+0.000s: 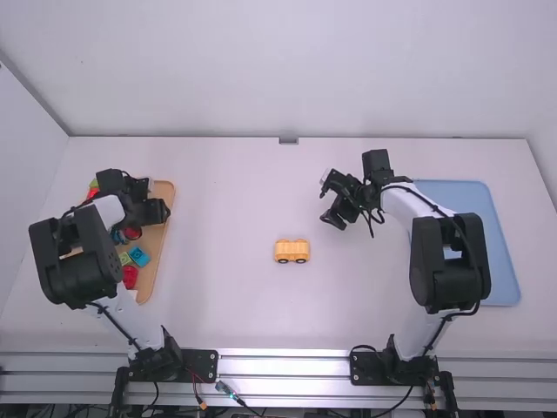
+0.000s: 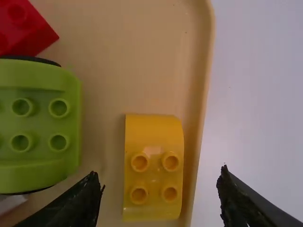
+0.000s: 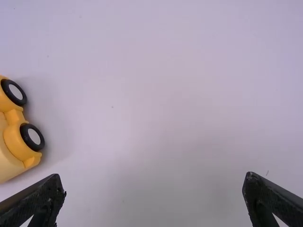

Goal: Assemble lego blocks to make yellow taxi

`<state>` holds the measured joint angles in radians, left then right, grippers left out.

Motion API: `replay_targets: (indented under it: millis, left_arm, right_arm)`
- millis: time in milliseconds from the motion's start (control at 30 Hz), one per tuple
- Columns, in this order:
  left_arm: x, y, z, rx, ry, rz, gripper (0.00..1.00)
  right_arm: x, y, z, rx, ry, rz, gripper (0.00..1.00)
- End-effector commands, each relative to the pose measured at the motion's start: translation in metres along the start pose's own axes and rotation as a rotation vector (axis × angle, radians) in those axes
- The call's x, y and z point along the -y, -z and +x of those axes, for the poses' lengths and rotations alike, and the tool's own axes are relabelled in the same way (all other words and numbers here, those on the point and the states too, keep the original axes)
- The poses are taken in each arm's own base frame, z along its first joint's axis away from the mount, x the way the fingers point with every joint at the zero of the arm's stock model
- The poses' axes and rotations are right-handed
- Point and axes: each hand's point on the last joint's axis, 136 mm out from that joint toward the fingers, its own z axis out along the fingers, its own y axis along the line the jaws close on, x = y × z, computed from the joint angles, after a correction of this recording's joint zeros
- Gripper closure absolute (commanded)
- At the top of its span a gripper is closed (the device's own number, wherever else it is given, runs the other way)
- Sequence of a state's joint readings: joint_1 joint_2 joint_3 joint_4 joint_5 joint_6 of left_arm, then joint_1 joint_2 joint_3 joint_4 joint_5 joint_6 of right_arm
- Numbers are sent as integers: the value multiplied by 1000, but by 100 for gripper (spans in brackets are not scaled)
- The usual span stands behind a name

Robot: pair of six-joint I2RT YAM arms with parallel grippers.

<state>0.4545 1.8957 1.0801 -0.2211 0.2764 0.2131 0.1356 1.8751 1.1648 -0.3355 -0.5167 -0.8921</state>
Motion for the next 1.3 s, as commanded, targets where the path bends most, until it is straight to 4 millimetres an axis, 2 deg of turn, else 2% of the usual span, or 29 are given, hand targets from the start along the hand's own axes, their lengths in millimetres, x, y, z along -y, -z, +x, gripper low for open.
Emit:
replay_targets:
  millis: [0,567,1267]
  left_arm:
    - [-6,7,-10,27,13,-14,42]
    - [-4,6,-1,-2,-62,-8,56]
    - [-2,-2,11,2,-129,-1,55]
  right_arm:
    - [3,9,-13,25,16,17,1]
    - [3,9,-12,26,15,18,1]
    - [2,9,-13,26,14,13,1]
